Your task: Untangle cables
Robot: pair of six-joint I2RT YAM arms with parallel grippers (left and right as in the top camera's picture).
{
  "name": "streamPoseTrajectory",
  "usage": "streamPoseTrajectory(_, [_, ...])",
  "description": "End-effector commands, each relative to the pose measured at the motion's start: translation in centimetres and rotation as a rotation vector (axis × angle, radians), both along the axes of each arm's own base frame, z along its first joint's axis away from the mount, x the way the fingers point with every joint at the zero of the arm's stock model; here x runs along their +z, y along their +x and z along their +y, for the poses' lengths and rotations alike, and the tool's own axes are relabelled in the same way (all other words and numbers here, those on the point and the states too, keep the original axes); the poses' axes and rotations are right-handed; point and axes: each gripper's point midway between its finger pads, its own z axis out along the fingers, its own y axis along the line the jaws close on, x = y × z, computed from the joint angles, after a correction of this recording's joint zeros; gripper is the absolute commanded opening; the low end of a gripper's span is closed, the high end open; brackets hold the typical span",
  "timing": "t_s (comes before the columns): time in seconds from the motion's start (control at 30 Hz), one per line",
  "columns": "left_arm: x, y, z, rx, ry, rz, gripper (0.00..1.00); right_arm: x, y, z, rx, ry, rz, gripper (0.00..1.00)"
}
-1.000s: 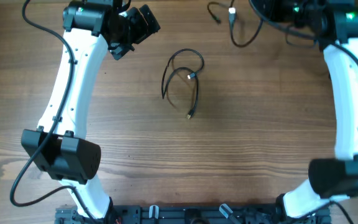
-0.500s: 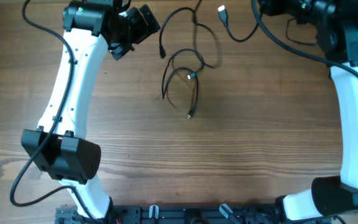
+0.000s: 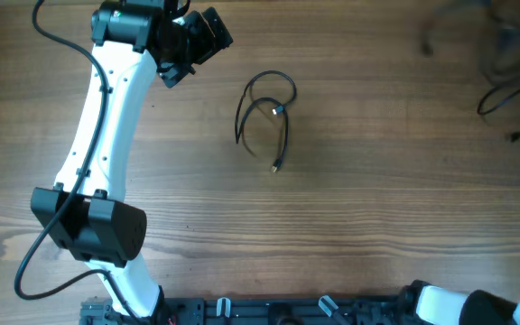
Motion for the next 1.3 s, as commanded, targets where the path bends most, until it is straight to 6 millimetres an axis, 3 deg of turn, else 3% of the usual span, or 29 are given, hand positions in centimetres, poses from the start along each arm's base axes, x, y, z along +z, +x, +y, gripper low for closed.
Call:
streamPoseTrajectory(0.0, [0.1,0.0,-0.1,-0.014,0.012,-0.009,1.0,-0.4,-3.4,-6.6,-0.259,0.086,0.003,0.04])
streamPoseTrajectory(0.23, [0.1,0.0,-0.1,-0.014,0.012,-0.007,1.0,-1.7,-8.6,-14.2,-0.493,0.146,0.018,0.04])
streamPoseTrajectory(0.3, [0.1,-0.1,0.0,-0.014,0.012,-0.004,1.0,-3.0,-10.5,-16.2,-0.591,0.184,0.049,0.04])
streamPoseTrajectory(0.37, [0.0,-0.2,0.0,-0.014,0.013,0.002,1.0,-5.7,-13.0,-18.4,-0.718,0.256,0.117,0.04])
streamPoseTrajectory(0.5, [0.0,-0.2,0.0,-0.014,0.014,0.003,1.0,-9.9,-13.4,-21.1,-0.768,0.319,0.211,0.04])
streamPoseTrajectory(0.63, [0.0,-0.2,0.0,-0.014,0.014,0.002,1.0,-15.0,-11.7,-23.9,-0.767,0.361,0.325,0.06])
streamPoseTrajectory(0.7, [0.0,-0.2,0.0,-0.014,0.013,0.003,1.0,-16.6,-10.8,-24.1,-0.733,0.394,0.348,0.66])
streamPoseTrajectory(0.73, [0.0,-0.2,0.0,-0.014,0.013,0.002,1.0,-16.8,-10.0,-23.8,-0.676,0.4,0.346,0.86])
streamPoseTrajectory(0.8, [0.0,-0.2,0.0,-0.014,0.013,0.002,1.0,-16.3,-8.5,-22.8,-0.554,0.391,0.323,1.0])
streamPoseTrajectory(0.87, [0.0,-0.2,0.0,-0.014,0.014,0.002,1.0,-15.7,-7.8,-22.2,-0.501,0.403,0.297,1.0])
streamPoseTrajectory(0.97, [0.0,-0.2,0.0,-0.014,0.014,0.002,1.0,-14.3,-5.3,-19.4,-0.296,0.407,0.241,0.99])
streamPoseTrajectory(1.07, [0.0,-0.2,0.0,-0.014,0.014,0.002,1.0,-12.3,-1.8,-14.9,-0.038,0.358,0.178,0.99])
streamPoseTrajectory(1.17, [0.0,-0.2,0.0,-0.014,0.014,0.001,1.0,-11.8,1.3,-9.7,0.153,0.313,0.178,0.99])
streamPoseTrajectory(1.27, [0.0,0.2,0.8,0.012,0.055,-0.015,1.0,-12.3,4.1,-2.1,0.365,0.275,0.227,0.99])
